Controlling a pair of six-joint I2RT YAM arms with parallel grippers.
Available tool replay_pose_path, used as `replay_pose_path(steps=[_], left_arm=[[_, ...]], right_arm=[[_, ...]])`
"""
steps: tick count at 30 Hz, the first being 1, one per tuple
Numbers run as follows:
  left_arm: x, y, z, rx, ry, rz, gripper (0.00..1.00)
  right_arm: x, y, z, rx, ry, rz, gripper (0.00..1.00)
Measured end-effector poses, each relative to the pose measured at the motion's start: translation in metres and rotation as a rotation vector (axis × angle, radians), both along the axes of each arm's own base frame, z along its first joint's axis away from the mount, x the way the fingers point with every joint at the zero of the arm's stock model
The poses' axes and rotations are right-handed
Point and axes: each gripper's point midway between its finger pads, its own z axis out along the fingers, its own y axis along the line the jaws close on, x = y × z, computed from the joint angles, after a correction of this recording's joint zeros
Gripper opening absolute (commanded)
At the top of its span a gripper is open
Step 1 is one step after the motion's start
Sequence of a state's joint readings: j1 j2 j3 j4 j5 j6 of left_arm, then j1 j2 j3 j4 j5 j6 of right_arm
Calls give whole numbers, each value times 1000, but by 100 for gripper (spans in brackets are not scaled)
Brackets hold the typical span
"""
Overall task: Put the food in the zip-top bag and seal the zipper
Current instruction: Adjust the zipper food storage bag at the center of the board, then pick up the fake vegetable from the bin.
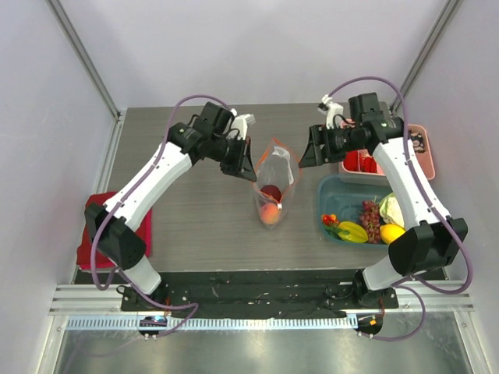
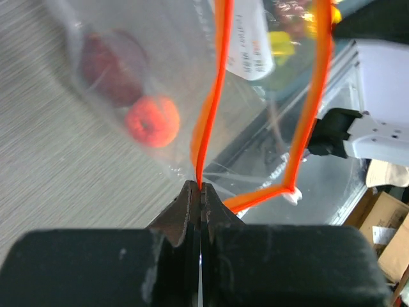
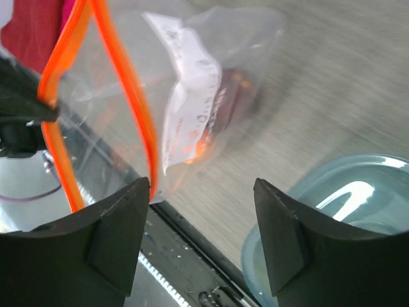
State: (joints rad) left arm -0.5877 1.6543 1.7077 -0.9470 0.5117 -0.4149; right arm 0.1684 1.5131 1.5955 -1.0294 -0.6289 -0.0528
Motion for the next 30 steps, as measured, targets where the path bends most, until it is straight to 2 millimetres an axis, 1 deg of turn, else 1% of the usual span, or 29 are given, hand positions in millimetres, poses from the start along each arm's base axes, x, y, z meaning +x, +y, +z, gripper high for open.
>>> replay_pose_path(steps=[1,3,5,6,7,9,10,11,12,16,17,19,23,25,27,30], left_arm=[[0,0,0,0,0,0,0],[-3,-6,5,-20,6,-13,0],[-3,-12,3,-30,28,-16,0],[-2,-13,0,-30,37,-15,0],[-1,-14,-2,-29,47,-12,0],[1,-16,-6,-29,63,-6,0],[1,-17,-7,-30,65,-4,0],[2,-18,-7,-32,65,-4,0],[2,-18,-7,-33,65,-3,0],[1,-21,-6,-43,61,-13,0],[0,-22,-6,-44,60,-16,0],[-1,-24,-6,-45,59,-20,0],[-2,-25,-6,-47,56,-25,0],[-1,-26,-6,-48,55,-25,0],[-1,-26,-7,-47,56,-25,0],[-1,-26,-8,-47,56,-25,0]], right_arm=[[0,-1,1,-2,-2,-3,93],[4,-27,7,-42,-38,-21,94],[5,-59,10,-90,-64,-55,94],[3,-79,9,-128,-73,-79,93],[0,-94,7,-161,-77,-91,92],[-7,-130,0,-260,-86,-123,89],[-13,-145,-6,-313,-81,-130,87],[-19,-157,-14,-360,-70,-126,85],[-28,-166,-24,-403,-44,-120,84],[-63,-195,-69,-520,109,-93,84],[-69,-202,-78,-537,143,-98,84],[-79,-217,-88,-563,196,-126,86],[-81,-251,-94,-619,234,-208,89],[-79,-265,-98,-652,243,-237,89],[-75,-280,-104,-688,257,-255,89],[-67,-294,-119,-712,289,-266,91]])
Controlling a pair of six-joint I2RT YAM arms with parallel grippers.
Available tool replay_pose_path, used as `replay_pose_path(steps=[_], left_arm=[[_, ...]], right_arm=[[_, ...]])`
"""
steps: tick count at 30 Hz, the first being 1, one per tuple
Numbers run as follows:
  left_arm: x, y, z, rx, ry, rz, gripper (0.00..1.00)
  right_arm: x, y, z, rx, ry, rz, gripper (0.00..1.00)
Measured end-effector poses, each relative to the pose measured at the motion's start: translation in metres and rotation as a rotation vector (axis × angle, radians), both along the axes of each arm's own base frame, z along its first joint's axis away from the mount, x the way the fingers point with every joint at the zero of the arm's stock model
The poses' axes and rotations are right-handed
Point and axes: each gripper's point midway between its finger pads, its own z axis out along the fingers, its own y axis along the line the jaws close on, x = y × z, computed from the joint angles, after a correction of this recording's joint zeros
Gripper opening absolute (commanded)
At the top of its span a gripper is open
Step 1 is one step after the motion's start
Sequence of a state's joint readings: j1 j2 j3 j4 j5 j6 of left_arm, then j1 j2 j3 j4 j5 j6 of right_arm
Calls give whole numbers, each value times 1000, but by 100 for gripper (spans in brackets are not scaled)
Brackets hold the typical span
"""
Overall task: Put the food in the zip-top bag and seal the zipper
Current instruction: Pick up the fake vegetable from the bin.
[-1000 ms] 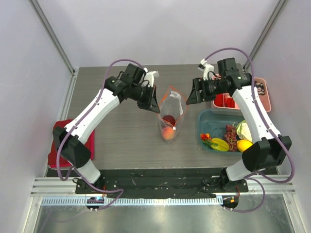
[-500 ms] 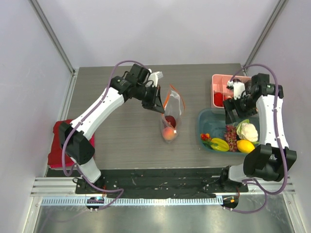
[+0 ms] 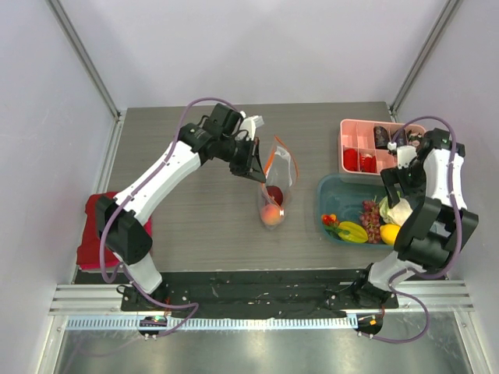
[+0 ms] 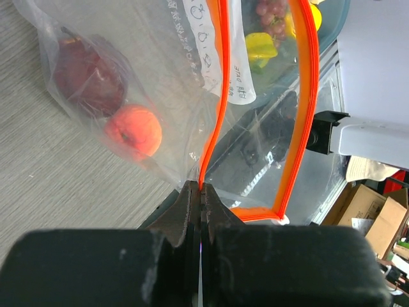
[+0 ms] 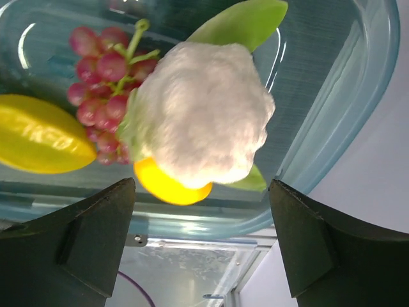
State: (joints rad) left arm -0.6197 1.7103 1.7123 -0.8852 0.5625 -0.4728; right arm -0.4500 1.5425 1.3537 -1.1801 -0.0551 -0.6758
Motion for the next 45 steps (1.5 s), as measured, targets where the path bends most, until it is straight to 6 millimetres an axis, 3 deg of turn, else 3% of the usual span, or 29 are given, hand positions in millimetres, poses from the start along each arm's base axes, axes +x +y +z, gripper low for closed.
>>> replay_pose_path(steps=[7,20,23,24,27,30,33,38,42,45], left_arm=[[1,-1,0,-3,-5,0,0],[3,-2,-8,9,11,0,0],[4,-3,-10,12,15,0,0],[4,-3,-10,13,16,0,0],[4,-3,-12,15,19,0,0],[4,-3,-12,15,20,0,0],[4,-3,-12,15,20,0,0],[4,-3,-12,15,20,0,0],[4,-3,-12,15,20,0,0],[4,-3,-12,14,20,-1,0]], right_arm=[[10,-10,-42,33,101,-28,92],[7,-5,-56,67,131,-31,95],[7,-6,-58,68,136,-31,80],[7,-6,-58,69,139,-32,67],[8,-8,-58,80,148,-41,46],[8,-10,-56,103,153,-55,33],[9,-17,-50,120,143,-77,26],[16,-23,-28,151,94,-96,24],[26,-13,-7,207,34,-82,23],[45,-4,17,263,-64,-73,22]])
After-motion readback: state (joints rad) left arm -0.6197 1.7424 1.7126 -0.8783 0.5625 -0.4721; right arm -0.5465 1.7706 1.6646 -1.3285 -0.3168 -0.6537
